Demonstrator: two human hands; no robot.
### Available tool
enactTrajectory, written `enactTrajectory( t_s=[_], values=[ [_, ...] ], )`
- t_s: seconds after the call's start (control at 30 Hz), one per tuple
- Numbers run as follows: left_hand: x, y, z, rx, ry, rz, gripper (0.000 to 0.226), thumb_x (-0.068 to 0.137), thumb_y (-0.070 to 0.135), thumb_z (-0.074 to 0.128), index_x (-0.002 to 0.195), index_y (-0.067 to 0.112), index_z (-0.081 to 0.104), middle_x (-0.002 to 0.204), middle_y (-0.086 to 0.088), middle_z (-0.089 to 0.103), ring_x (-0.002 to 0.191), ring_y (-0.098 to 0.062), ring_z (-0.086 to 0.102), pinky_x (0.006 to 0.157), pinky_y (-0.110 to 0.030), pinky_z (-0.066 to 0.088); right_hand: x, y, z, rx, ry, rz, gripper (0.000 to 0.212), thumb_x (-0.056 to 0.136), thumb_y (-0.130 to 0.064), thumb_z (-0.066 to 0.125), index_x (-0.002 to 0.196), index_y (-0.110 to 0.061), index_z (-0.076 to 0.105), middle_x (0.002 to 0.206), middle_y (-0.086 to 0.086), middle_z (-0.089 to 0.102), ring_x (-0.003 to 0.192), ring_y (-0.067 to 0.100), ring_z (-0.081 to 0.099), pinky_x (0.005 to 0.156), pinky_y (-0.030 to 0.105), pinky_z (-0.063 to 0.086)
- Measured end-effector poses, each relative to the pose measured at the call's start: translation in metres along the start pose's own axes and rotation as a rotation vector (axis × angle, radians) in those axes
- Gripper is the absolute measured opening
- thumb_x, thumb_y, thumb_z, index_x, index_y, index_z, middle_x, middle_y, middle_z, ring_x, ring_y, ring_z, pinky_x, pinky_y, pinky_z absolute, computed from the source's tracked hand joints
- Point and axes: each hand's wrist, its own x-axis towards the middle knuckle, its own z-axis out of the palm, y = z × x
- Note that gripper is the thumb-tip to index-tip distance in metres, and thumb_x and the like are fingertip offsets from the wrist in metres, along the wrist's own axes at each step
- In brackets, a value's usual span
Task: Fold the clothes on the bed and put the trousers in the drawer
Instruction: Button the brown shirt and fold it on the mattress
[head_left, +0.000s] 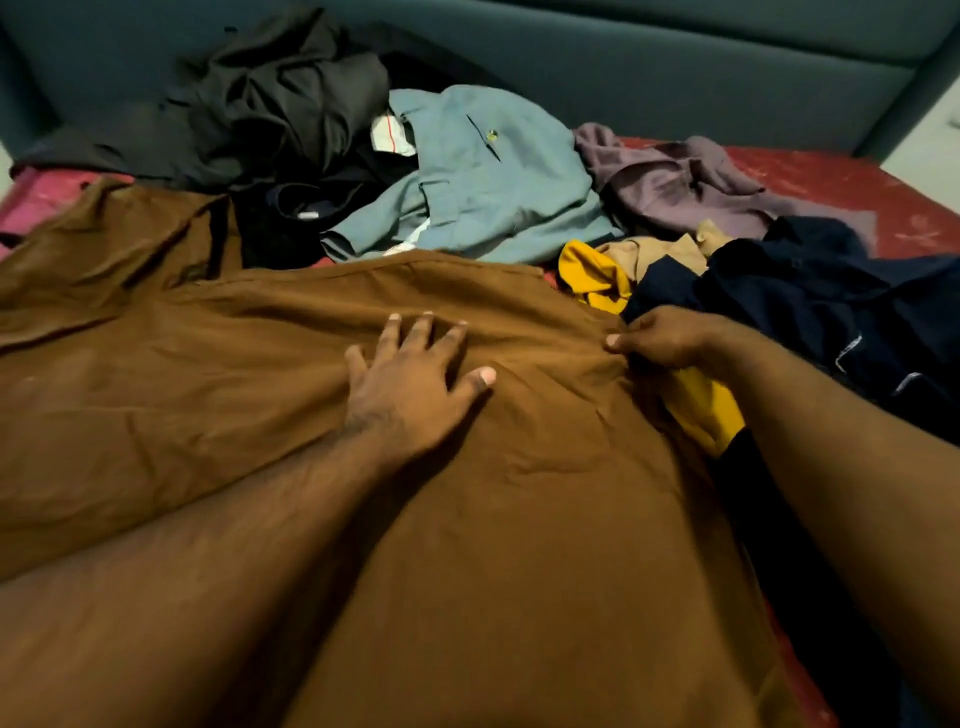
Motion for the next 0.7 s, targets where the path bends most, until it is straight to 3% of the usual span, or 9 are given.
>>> enactTrajectory(
  t_s=[0.07,0.13,0.27,0.33,0.43,0.53,0.63,0.7],
  values=[
    [0.010,0.001,0.004,0.124,-0.086,0.053,0.071,0.090,0.074,0.018,0.153,0.042,0.016,0.164,0.003,0.001,0.150,-0.024,-0.005,0.116,-0.061,0.004,0.003,-0.012,0.008,-0.258,0.265,-0.013,0.070,0.088,-0.073,0.039,0.122,-0.018,0.063,0.135,0.014,0.050,0.123,0.036,0.045,0.102,0.046,0.037],
    [0.017,0.000,0.005,0.166,-0.071,0.100,0.067,0.092,0.072,0.018,0.151,0.040,0.024,0.164,0.003,0.005,0.150,-0.022,-0.003,0.116,-0.060,0.004,0.005,-0.030,0.016,-0.397,0.551,-0.138,0.063,0.089,-0.071,0.038,0.112,-0.019,0.065,0.124,0.014,0.054,0.115,0.036,0.047,0.096,0.045,0.040],
    [0.045,-0.025,-0.015,0.059,0.252,0.071,0.048,0.099,0.053,0.033,0.144,0.037,0.041,0.155,0.002,0.030,0.145,-0.019,0.020,0.113,-0.050,0.014,0.038,-0.058,0.023,0.085,0.331,-0.144,0.051,0.089,-0.058,0.053,0.111,-0.013,0.058,0.111,0.013,0.063,0.106,0.032,0.058,0.087,0.037,0.047],
    [0.059,-0.055,-0.030,0.027,0.321,-0.040,0.050,0.097,0.048,0.043,0.144,0.033,0.040,0.150,-0.002,0.037,0.140,-0.023,0.030,0.111,-0.051,0.021,0.054,-0.070,0.021,0.133,0.308,-0.127,0.043,0.089,-0.049,0.061,0.103,-0.008,0.060,0.102,0.014,0.064,0.099,0.031,0.061,0.079,0.035,0.048],
    [0.075,-0.120,-0.059,0.112,0.115,-0.209,0.066,0.082,0.067,0.057,0.137,0.033,0.044,0.139,-0.004,0.047,0.128,-0.027,0.043,0.105,-0.052,0.031,0.069,-0.083,0.019,0.044,0.369,-0.117,0.025,0.091,-0.026,0.061,0.102,-0.004,0.068,0.102,0.016,0.069,0.094,0.031,0.065,0.081,0.038,0.054],
    [0.080,-0.163,-0.098,0.147,-0.234,-0.153,0.076,0.050,0.092,0.057,0.095,0.032,0.059,0.100,0.004,0.062,0.089,-0.014,0.058,0.084,-0.035,0.044,0.087,-0.086,0.009,0.078,0.496,-0.089,0.025,0.093,-0.017,0.051,0.107,-0.002,0.064,0.114,0.020,0.065,0.105,0.035,0.061,0.087,0.039,0.051],
    [0.087,-0.176,-0.126,0.239,-0.193,-0.144,0.044,0.072,0.065,0.070,0.079,0.021,0.065,0.083,-0.001,0.064,0.075,-0.016,0.057,0.068,-0.032,0.044,0.101,-0.091,0.001,0.105,0.575,-0.056,0.030,0.096,-0.017,0.044,0.117,0.001,0.056,0.127,0.025,0.055,0.116,0.040,0.053,0.095,0.042,0.045],
    [0.092,-0.181,-0.125,0.216,-0.136,-0.124,0.037,0.076,0.054,0.074,0.075,0.019,0.064,0.079,-0.003,0.062,0.073,-0.017,0.056,0.063,-0.031,0.041,0.103,-0.095,0.010,0.112,0.508,-0.062,0.034,0.100,-0.023,0.043,0.120,0.002,0.053,0.129,0.026,0.053,0.119,0.040,0.051,0.095,0.040,0.042]
  ],
)
